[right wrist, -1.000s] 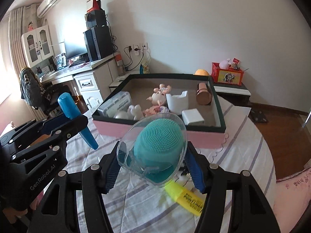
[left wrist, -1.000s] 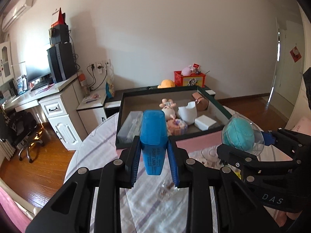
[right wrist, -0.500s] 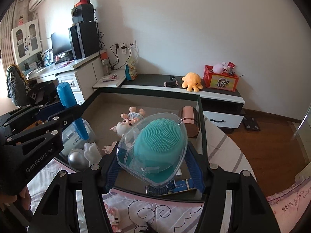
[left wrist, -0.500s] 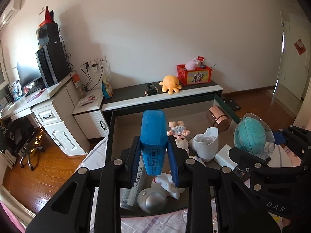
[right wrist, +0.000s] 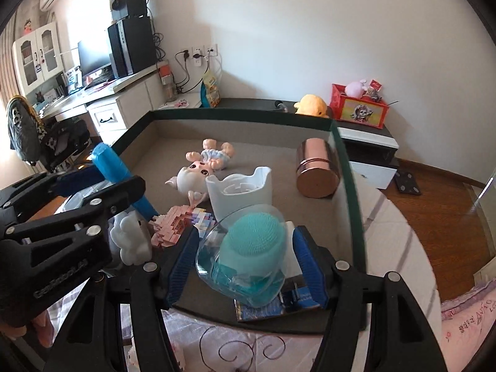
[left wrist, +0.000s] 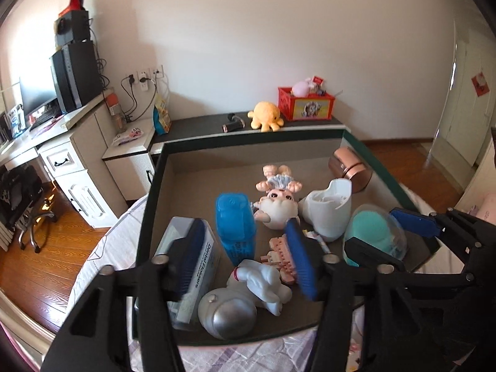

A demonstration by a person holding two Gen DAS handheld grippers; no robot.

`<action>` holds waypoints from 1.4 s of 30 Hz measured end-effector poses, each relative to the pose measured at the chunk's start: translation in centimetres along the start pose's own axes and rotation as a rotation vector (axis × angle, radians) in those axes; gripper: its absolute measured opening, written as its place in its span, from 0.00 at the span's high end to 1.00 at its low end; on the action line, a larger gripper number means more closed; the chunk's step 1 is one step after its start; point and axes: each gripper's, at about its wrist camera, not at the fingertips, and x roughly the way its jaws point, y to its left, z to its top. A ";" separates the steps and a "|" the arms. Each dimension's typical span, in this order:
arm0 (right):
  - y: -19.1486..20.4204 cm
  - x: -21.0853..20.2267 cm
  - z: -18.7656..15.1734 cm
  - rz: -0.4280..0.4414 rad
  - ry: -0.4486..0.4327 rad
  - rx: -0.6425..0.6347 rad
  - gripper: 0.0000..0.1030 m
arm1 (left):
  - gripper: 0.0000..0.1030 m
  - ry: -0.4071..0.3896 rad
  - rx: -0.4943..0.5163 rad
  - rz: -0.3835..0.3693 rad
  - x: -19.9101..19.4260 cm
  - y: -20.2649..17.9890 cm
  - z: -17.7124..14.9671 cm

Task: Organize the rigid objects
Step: 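Lower the highlighter into the pink box with the left tool while the right lowers the brush, then open both tools and withdraw them from the pink box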

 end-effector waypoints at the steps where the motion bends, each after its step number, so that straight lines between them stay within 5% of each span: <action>1: 0.0 -0.9 0.0 -0.004 -0.021 0.000 0.35 | 0.32 -0.019 -0.012 -0.006 -0.9 0.2 0.0; 6: 0.2 -5.1 -0.4 -0.024 -0.109 0.015 0.21 | 0.10 -0.138 -0.045 0.012 -6.7 0.7 -1.0; 14: 2.3 -13.9 -4.6 -0.070 -0.313 0.020 0.06 | 0.00 -0.366 -0.015 0.202 -17.2 0.0 -6.2; 24: 3.4 -21.4 -11.3 -0.098 -0.471 0.072 0.00 | 0.00 -0.417 -0.061 0.165 -24.2 0.6 -10.8; 42: 3.3 -23.5 -13.2 -0.128 -0.475 0.091 0.00 | 0.00 -0.432 -0.057 0.117 -26.7 -0.2 -11.8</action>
